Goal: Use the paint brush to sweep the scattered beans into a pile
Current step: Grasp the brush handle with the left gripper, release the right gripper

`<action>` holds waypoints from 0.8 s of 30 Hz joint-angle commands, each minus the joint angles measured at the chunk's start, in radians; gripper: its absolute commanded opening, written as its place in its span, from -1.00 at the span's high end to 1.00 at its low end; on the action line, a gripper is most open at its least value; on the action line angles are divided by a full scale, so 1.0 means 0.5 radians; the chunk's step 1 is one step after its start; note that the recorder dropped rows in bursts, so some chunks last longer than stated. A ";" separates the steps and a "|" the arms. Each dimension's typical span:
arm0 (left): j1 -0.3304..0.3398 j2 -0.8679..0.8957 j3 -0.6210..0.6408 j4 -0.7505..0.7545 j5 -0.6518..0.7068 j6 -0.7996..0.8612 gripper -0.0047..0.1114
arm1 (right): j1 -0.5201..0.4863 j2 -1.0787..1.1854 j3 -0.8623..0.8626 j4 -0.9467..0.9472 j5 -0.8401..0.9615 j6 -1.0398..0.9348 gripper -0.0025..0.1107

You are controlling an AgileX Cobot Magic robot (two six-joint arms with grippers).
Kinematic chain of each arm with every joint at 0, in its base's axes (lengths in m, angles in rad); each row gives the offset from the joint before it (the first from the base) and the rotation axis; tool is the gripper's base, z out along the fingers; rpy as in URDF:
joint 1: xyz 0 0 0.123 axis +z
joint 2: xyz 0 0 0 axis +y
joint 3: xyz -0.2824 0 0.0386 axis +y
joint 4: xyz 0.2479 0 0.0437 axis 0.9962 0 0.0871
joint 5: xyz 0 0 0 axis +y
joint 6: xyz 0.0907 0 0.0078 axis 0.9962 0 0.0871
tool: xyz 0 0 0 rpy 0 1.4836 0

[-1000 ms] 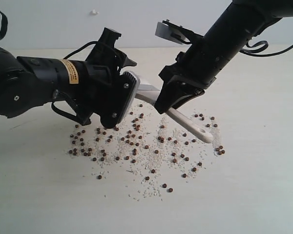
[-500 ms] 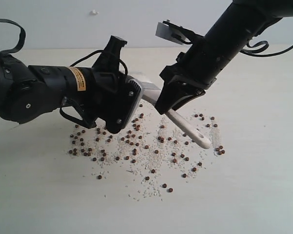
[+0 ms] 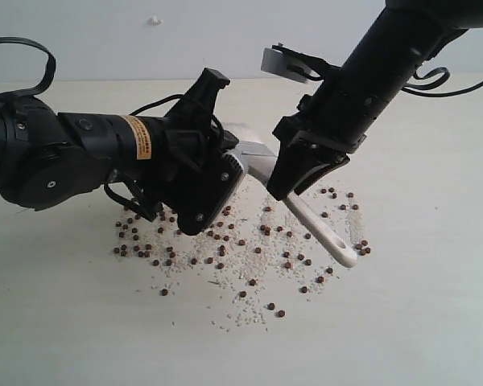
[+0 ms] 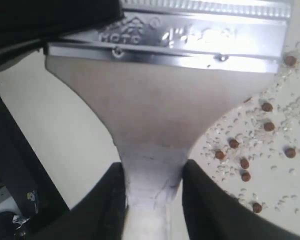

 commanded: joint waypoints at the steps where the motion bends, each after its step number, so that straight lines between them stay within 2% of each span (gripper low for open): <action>1: -0.038 -0.003 0.006 0.003 -0.027 0.023 0.92 | -0.001 -0.006 -0.018 0.123 -0.094 0.026 0.48; 5: -0.038 -0.003 0.006 -0.006 -0.027 0.023 0.92 | -0.001 -0.006 -0.018 0.123 -0.094 0.030 0.02; 8: -0.038 -0.003 0.006 -0.025 -0.027 0.023 0.92 | -0.001 -0.006 -0.018 0.119 -0.094 0.030 -0.17; 17: -0.038 -0.003 0.006 -0.034 -0.023 0.023 0.92 | -0.001 -0.069 -0.018 -0.046 -0.094 0.092 -0.20; 24: -0.038 -0.003 0.006 -0.042 -0.023 0.023 0.92 | -0.001 -0.277 -0.018 -0.212 -0.262 0.154 -0.18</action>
